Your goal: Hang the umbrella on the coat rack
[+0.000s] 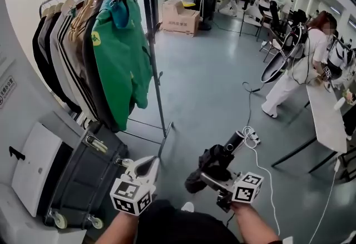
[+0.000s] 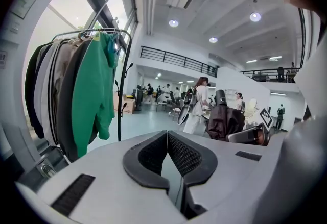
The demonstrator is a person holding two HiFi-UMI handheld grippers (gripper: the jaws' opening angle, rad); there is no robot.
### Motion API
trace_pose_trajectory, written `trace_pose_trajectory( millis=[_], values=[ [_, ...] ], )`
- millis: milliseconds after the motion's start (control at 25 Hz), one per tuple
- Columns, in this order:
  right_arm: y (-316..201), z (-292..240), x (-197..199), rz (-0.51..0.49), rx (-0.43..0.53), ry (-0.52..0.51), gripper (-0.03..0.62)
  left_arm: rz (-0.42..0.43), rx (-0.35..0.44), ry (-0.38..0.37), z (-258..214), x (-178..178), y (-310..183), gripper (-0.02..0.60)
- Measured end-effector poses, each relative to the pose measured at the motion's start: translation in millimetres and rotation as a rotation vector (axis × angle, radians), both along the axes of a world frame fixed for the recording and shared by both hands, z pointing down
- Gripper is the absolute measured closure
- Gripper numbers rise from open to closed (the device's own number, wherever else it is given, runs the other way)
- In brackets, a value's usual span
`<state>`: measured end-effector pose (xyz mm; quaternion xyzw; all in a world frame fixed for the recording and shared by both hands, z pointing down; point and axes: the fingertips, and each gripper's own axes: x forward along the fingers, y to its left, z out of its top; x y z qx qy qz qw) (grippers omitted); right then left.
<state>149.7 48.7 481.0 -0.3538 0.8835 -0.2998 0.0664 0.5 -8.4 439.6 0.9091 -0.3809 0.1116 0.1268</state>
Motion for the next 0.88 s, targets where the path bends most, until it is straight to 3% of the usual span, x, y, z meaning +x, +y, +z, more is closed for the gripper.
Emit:
trace_pose_trajectory(
  millis=[200,440,880],
  values=[
    [-14.6,8.2,-4.2,-0.051,-0.031,-0.007,0.373,-0.031,-0.044,-0.03,14.7,-0.7,-6.0,0.566],
    [-41.5,11.9,-11.4,-0.093,-0.034,0.01,0.373,-0.034,-0.039,-0.034,17.3,1.0,-31.8,0.566],
    [-116.6,2.2,-25.2,-0.127,-0.035,0.088,0.373,-0.005,-0.027,-0.002,6.4,1.2,-115.6,0.566]
  ],
)
